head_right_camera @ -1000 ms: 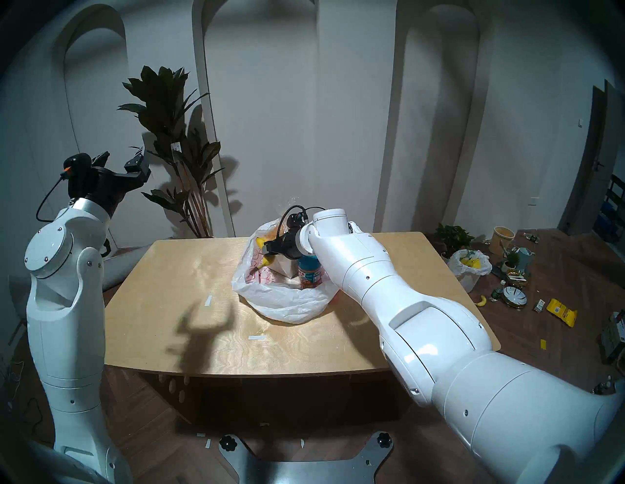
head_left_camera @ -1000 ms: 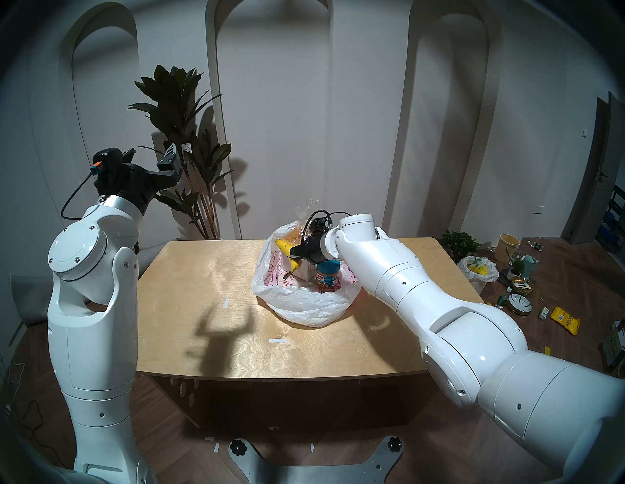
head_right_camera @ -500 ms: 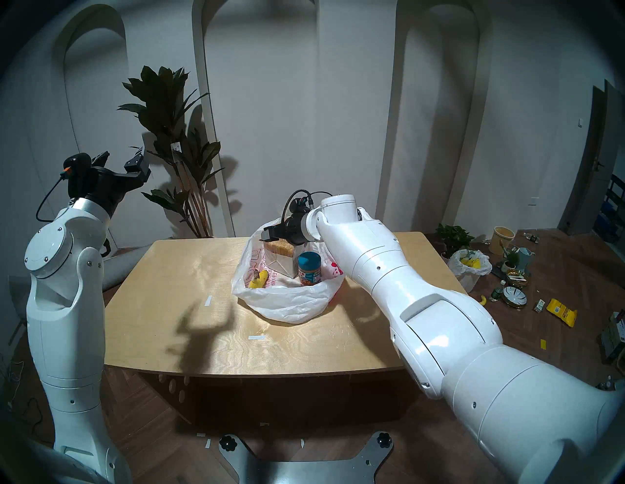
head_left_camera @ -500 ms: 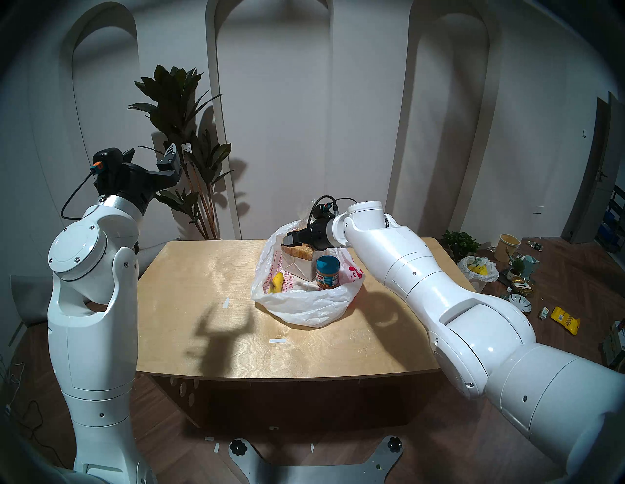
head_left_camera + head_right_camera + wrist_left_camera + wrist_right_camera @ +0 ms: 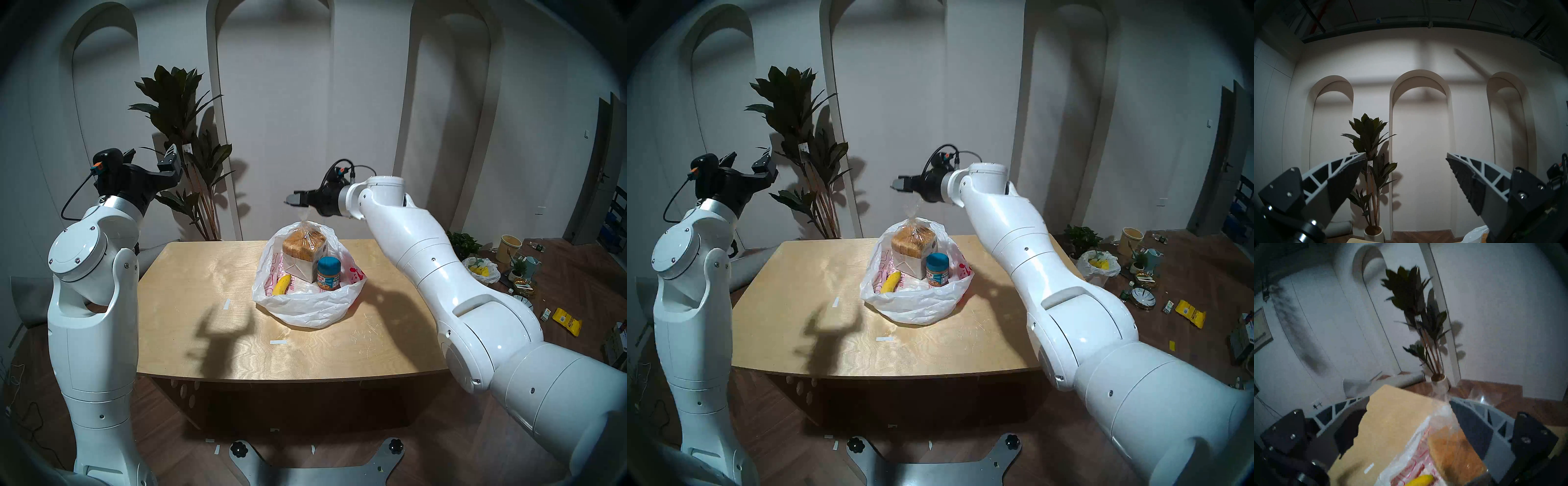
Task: Bag the groceries: heavy items first, fragile items on top
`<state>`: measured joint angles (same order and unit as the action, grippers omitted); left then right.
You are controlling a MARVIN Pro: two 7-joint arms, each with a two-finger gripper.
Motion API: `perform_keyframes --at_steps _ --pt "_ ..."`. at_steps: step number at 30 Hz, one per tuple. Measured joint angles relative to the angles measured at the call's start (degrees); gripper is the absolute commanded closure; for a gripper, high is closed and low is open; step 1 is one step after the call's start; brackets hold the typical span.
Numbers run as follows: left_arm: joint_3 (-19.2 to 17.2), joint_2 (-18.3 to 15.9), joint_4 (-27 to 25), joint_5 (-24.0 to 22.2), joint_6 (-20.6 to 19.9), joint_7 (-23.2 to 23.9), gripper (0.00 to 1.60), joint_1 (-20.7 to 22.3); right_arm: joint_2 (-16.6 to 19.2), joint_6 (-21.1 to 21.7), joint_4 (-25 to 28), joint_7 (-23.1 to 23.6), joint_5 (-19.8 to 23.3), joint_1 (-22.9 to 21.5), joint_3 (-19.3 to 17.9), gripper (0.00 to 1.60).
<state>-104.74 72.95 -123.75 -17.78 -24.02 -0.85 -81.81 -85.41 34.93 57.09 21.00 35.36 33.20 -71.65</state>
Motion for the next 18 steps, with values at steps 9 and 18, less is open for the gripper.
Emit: perform_keyframes --at_steps 9,18 --pt "0.01 -0.03 0.03 0.00 0.00 0.00 0.00 -0.02 4.06 -6.63 7.07 -5.18 1.21 -0.42 -9.17 0.00" --pt "0.02 -0.05 0.04 0.00 0.00 0.00 0.00 -0.03 7.81 -9.79 14.23 -11.04 1.45 5.32 -16.88 0.00"
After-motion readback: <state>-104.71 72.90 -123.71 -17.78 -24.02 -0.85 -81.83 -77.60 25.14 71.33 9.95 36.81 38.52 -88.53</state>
